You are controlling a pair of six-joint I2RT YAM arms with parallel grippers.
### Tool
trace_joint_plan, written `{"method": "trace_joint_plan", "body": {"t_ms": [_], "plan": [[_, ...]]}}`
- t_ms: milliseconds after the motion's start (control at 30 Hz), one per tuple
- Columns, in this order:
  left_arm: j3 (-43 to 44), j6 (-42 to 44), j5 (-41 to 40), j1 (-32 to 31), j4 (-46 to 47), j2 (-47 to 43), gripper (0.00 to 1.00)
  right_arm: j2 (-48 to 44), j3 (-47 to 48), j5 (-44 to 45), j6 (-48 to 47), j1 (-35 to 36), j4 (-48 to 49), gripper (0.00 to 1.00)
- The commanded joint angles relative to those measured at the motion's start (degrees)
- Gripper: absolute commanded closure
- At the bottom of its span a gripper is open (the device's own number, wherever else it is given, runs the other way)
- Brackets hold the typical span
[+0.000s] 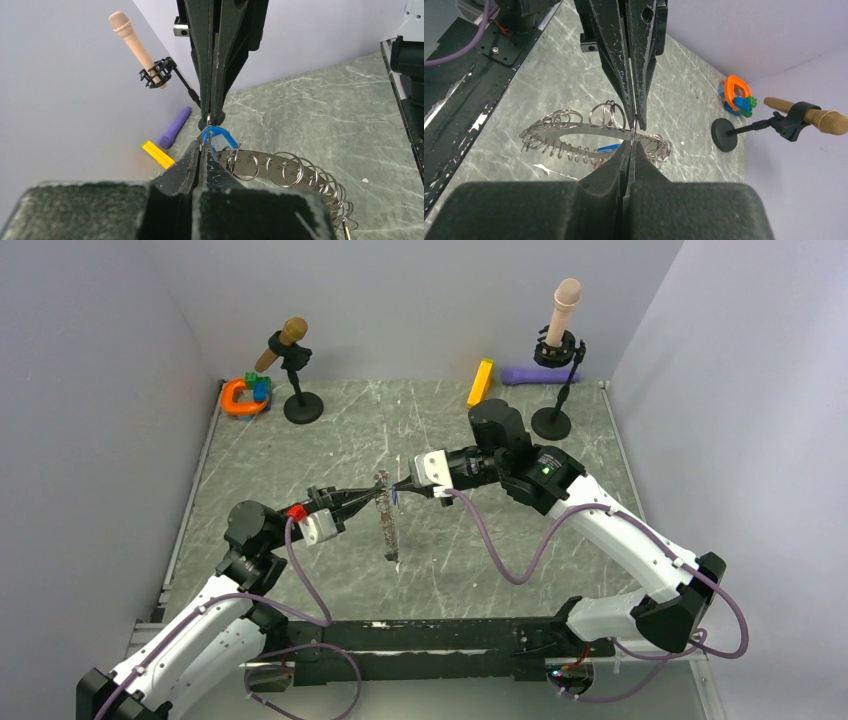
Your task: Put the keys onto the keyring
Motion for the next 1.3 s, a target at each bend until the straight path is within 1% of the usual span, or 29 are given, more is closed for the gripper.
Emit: {"method": "trace_joint_plan", "body": {"t_ms": [0, 267, 467, 767, 1267], "plan": [[1.0, 2.0, -1.1, -0.3, 1.9, -0.8, 1.0, -1.1, 1.2, -0.9, -0.1, 0.5, 1.0, 1.0], [1.0, 1.8, -1.4, -0.3, 2.2, -0.7, 1.0, -1.3, 0.7, -1.5, 0.0, 0.5, 1.1, 1.0], [0.8, 0.9, 0.0, -0.3, 3.4, -0.5, 1.0, -1.0, 0.7, -0.7, 0.5, 0.5, 2.2, 1.0], [1.1, 1.8, 0.3, -0.3, 2.0, -0.6, 1.0, -1.3, 0.5, 0.8, 0.3, 0.5, 2.2, 1.0], [0.9, 0.6, 1.0, -0.3, 3.4, -0.3, 1.0, -0.5, 0.6, -0.4, 0.2, 0.5, 2.2, 1.0]]}}
